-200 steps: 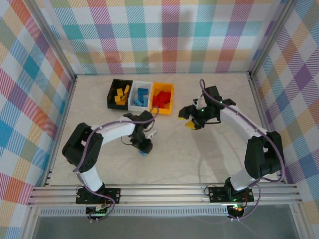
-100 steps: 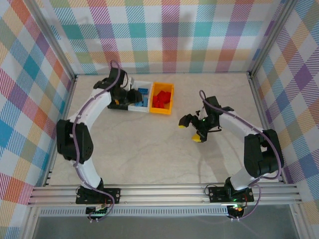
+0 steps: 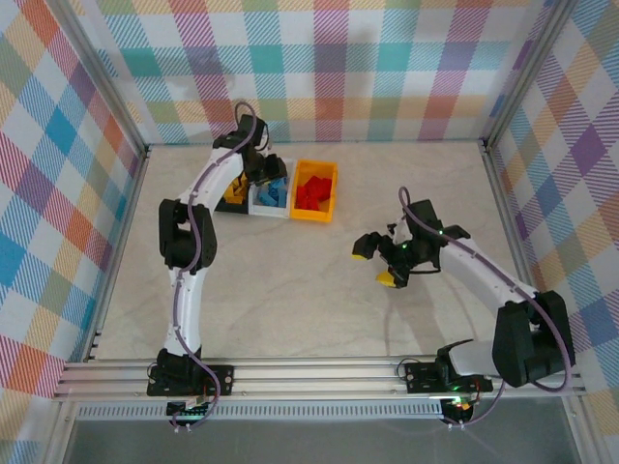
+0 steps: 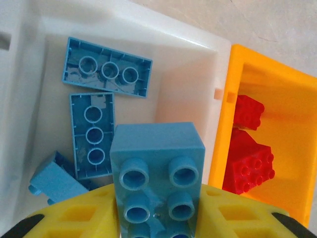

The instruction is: Sort the legos into containers by color

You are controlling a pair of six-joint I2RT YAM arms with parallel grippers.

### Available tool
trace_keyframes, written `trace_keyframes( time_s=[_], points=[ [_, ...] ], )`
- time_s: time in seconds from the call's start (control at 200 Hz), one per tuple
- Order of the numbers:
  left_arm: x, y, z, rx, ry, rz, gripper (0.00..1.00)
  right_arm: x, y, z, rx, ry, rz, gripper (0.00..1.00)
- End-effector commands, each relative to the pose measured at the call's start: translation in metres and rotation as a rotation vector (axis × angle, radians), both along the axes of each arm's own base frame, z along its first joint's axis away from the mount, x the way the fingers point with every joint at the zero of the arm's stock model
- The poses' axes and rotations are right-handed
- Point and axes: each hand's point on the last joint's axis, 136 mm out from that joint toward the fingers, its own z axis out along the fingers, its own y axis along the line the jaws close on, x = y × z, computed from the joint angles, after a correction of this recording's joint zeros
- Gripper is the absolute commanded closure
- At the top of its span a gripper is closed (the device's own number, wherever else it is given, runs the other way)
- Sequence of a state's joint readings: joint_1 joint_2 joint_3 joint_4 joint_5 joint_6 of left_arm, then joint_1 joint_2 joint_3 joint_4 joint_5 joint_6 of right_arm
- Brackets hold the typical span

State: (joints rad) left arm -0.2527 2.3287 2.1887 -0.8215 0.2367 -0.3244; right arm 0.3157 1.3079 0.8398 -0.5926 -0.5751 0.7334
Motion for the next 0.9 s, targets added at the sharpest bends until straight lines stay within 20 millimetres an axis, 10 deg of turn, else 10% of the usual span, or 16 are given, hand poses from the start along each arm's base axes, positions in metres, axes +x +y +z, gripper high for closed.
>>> trace_keyframes(
  time_s=[0.0,0.895],
  points=[
    [0.005,0.006,0.005,0.031,-0.002,0.002,0.60,-0.014,-0.005,-0.004,-0.016,0.036,-0.023,0.00],
    [0.015,0.005,-0.013,0.048,0.008,-0.010,0.51,-0.034,-0.017,-0.005,-0.042,0.045,-0.074,0.00]
  ],
)
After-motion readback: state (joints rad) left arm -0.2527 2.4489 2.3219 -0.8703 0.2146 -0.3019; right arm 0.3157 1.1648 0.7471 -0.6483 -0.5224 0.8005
